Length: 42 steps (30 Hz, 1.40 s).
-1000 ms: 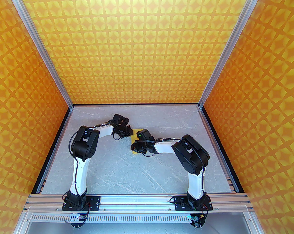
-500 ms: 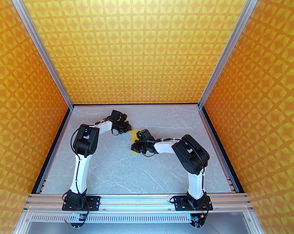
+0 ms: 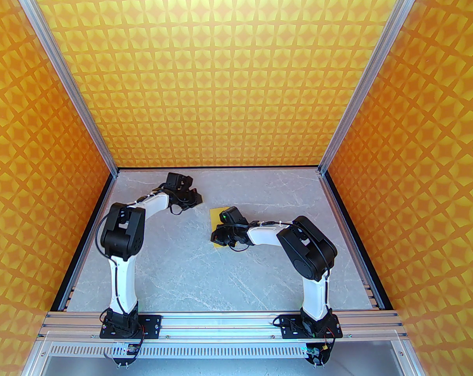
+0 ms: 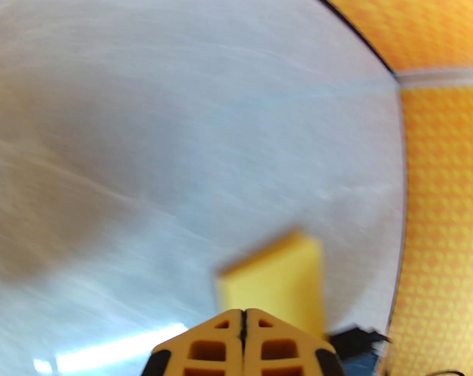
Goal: Fold a paper plane with a square sheet of paper (fold left side to right side)
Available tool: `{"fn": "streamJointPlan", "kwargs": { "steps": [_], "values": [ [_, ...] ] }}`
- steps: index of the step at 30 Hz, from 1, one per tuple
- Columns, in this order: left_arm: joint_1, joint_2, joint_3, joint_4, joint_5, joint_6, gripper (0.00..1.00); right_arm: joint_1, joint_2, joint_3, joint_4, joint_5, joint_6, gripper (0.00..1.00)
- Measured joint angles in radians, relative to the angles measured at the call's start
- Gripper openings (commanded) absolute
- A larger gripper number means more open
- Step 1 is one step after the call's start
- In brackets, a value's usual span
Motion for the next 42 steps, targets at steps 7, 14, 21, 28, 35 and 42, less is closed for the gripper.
{"fn": "streamJointPlan", "kwargs": {
  "steps": [7, 14, 21, 28, 35, 42],
  "values": [
    [-0.083, 0.047, -0.041, 0.042, 0.029, -0.027, 0.00, 0.000, 0.000, 0.049, -0.108, 0.000, -0.026, 0.00],
    [-0.080, 0.108, -0.045, 0.031, 0.028, -0.028, 0.00, -0.011, 0.000, 0.125, -0.241, -0.001, -0.045, 0.00],
    [-0.082, 0.108, -0.045, 0.029, 0.025, -0.022, 0.00, -0.045, 0.024, 0.226, -0.256, -0.019, -0.043, 0.00],
    [-0.084, 0.108, -0.045, 0.029, 0.025, -0.022, 0.00, -0.051, 0.123, 0.298, -0.252, -0.031, -0.043, 0.00],
    [-0.085, 0.108, -0.045, 0.030, 0.024, -0.024, 0.00, -0.056, 0.138, 0.266, -0.211, -0.037, -0.043, 0.00],
    [-0.092, 0.108, -0.045, 0.027, 0.017, -0.030, 0.00, -0.035, 0.045, 0.118, -0.152, -0.037, -0.032, 0.00]
  ]
}}
